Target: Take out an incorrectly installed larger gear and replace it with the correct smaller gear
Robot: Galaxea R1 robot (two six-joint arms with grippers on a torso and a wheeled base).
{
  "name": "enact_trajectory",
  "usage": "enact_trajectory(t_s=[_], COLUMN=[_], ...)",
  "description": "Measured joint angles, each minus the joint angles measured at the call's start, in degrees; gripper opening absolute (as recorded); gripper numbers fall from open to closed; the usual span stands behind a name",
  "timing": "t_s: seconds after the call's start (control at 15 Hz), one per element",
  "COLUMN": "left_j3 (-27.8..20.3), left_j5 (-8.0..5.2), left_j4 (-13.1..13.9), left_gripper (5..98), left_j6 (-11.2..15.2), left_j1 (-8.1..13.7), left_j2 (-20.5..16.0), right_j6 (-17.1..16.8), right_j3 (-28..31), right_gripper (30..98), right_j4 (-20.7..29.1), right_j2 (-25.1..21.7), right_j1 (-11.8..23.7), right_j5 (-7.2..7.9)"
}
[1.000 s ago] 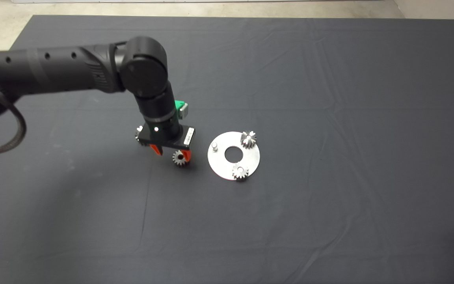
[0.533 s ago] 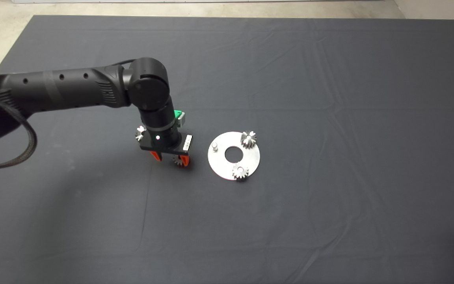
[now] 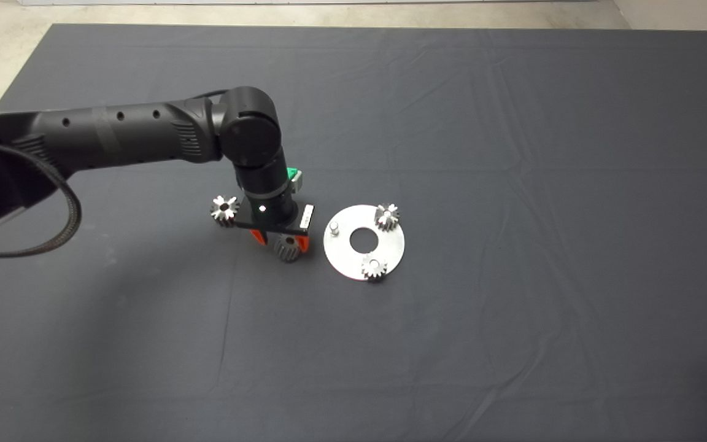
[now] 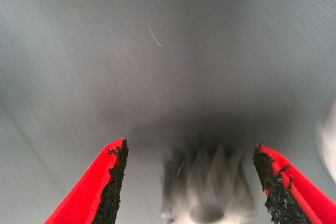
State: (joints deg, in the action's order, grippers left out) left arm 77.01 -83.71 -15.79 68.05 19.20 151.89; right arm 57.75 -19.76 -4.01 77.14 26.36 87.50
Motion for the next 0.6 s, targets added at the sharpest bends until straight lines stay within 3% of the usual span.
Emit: enact_trajectory(t_s=[0.6], left_j3=[-0.32], left_j5=[-0.29], left_j4=[-0.14], left_gripper=[59.6], left_j6=[0.11], left_j1=[-0.16], left_j2=[-0.32], right_j6=[0.00], right_j3=[0.00], right_gripper=[88.6], right_j4=[0.00], right_j2=[0.01], right_j1=[0.01], right_j5=[0.09])
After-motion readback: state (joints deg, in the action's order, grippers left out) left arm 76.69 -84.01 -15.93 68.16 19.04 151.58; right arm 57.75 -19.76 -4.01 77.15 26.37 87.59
